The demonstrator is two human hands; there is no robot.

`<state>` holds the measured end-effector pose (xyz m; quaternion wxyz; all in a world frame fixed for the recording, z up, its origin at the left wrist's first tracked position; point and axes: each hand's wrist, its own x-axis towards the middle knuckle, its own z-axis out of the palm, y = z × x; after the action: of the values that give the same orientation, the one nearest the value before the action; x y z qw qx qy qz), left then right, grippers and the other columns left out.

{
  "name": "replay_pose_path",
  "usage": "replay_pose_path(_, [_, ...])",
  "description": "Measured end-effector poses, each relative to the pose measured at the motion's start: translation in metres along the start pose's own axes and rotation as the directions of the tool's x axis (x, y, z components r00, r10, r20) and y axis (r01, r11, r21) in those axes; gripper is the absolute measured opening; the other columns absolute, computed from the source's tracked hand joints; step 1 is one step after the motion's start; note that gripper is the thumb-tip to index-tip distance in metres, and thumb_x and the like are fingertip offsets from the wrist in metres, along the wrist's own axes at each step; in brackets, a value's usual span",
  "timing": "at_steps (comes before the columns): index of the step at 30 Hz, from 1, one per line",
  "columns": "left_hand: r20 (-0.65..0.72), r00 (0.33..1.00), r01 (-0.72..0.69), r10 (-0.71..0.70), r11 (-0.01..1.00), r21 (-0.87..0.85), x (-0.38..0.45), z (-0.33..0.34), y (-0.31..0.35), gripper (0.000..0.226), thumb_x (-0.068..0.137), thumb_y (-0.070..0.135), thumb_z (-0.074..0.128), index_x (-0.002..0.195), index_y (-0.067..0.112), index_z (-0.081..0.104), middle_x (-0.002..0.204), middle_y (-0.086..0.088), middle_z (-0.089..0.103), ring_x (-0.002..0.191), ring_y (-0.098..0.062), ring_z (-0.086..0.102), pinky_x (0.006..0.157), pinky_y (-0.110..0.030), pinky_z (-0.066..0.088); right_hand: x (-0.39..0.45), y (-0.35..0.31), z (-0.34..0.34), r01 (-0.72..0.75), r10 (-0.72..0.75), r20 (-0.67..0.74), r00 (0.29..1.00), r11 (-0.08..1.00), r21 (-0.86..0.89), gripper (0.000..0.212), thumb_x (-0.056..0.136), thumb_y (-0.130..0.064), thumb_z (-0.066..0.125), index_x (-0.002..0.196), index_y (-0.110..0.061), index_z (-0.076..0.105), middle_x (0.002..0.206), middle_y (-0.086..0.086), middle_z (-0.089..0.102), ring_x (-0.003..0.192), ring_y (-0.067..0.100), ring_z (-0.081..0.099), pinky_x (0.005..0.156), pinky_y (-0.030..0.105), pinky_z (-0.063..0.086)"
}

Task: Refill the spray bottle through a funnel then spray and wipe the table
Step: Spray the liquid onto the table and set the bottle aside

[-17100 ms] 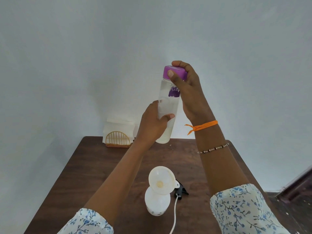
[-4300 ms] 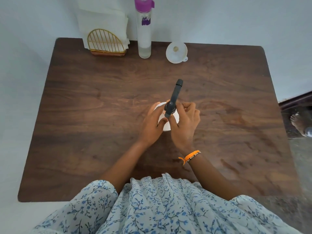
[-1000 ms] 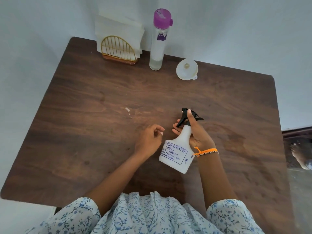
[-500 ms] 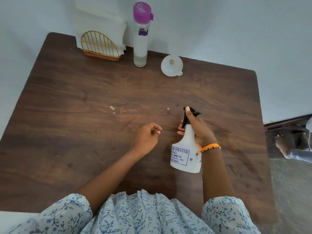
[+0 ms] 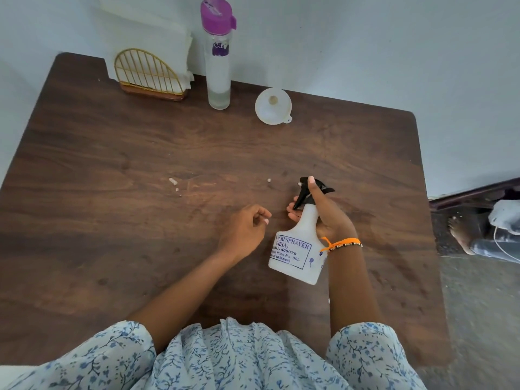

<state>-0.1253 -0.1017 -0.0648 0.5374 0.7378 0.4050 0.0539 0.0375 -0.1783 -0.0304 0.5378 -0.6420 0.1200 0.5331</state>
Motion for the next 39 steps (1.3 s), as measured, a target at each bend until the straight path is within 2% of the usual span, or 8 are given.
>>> replay_pose_path(6, [-0.009,1.000,0.014,-0.014,1.000,-0.019,-0.001,0.000,0.000,0.016,0.087,0.016,0.056,0.086,0.031,0.062,0.079,0.015,0.060,0.073,0.001,0.055,0.066,-0.018,0.042,0.001,0.003,0.001,0.052,-0.062,-0.119,0.991,0.995,-0.090,0.049,0.083,-0.056,0.058,0.091,-0.007,0.056,0.067,0.007,0.049,0.053,0.014,0.054,0.050,0.029,0.056])
replay_pose_path(12, [0.002,1.000,0.016,-0.016,0.999,-0.027,-0.001,-0.002,0.003,0.015,0.087,0.015,0.056,0.087,0.029,0.062,0.080,0.012,0.060,0.074,-0.002,0.055,0.066,-0.018,0.042,-0.005,-0.003,-0.001,0.011,-0.011,-0.057,0.998,1.000,-0.009,0.056,0.080,-0.055,0.062,0.087,0.000,0.057,0.078,0.014,0.057,0.073,0.023,0.063,0.052,0.031,0.058])
replay_pose_path(16, [0.006,1.000,0.014,-0.014,0.999,-0.039,-0.003,-0.003,0.003,0.015,0.088,0.014,0.055,0.089,0.027,0.063,0.082,0.011,0.061,0.077,-0.003,0.055,0.068,-0.018,0.043,-0.008,-0.002,-0.002,0.026,-0.019,-0.150,0.988,0.999,0.046,0.054,0.080,-0.055,0.061,0.085,-0.001,0.055,0.071,0.011,0.050,0.067,0.019,0.055,0.049,0.029,0.057])
replay_pose_path(23, [0.004,1.000,0.021,-0.021,0.999,-0.048,-0.005,-0.005,0.005,0.019,0.087,0.015,0.056,0.083,0.033,0.061,0.081,0.012,0.061,0.077,-0.003,0.056,0.065,-0.016,0.040,-0.019,-0.005,-0.019,-0.001,0.006,-0.026,1.000,0.983,0.183,0.061,0.078,-0.057,0.062,0.088,0.003,0.063,0.084,0.017,0.065,0.076,0.025,0.071,0.060,0.032,0.059])
replay_pose_path(27, [0.044,0.999,0.021,-0.018,0.998,-0.065,-0.006,-0.006,0.011,0.017,0.088,0.015,0.056,0.087,0.030,0.063,0.087,0.012,0.063,0.086,-0.005,0.058,0.070,-0.017,0.042,-0.025,-0.005,-0.023,0.083,-0.082,-0.012,0.997,0.975,0.206,0.064,0.078,-0.051,0.064,0.111,0.003,0.057,0.093,0.023,0.071,0.088,0.028,0.071,0.060,0.030,0.058])
replay_pose_path(31, [0.096,0.995,0.016,-0.010,0.998,-0.059,-0.006,-0.007,0.023,0.015,0.090,0.014,0.054,0.092,0.025,0.065,0.089,0.009,0.064,0.089,-0.011,0.060,0.079,-0.029,0.050,-0.030,-0.015,-0.023,0.232,-0.235,0.003,0.972,0.961,0.149,0.041,0.086,-0.043,0.060,0.095,-0.003,0.060,0.100,0.021,0.070,0.092,0.025,0.071,0.063,0.029,0.058])
replay_pose_path(34, [0.104,0.995,0.010,-0.004,0.999,-0.054,-0.003,-0.009,0.033,0.014,0.091,0.014,0.053,0.093,0.023,0.064,0.089,0.008,0.064,0.088,-0.012,0.061,0.081,-0.032,0.051,-0.034,-0.032,-0.018,0.376,-0.373,-0.048,0.926,0.920,0.107,0.039,0.091,-0.040,0.054,0.094,-0.001,0.058,0.105,0.023,0.068,0.096,0.025,0.069,0.066,0.034,0.059])
replay_pose_path(39, [0.105,0.994,-0.001,0.006,0.999,-0.046,0.006,-0.011,0.044,0.014,0.091,0.016,0.054,0.094,0.024,0.064,0.087,0.010,0.064,0.084,-0.010,0.062,0.077,-0.027,0.048,-0.038,-0.072,-0.007,0.593,-0.586,-0.093,0.805,0.791,0.149,0.020,0.094,-0.035,0.053,0.092,-0.020,0.065,0.088,0.010,0.068,0.096,0.023,0.069,0.071,0.043,0.058])
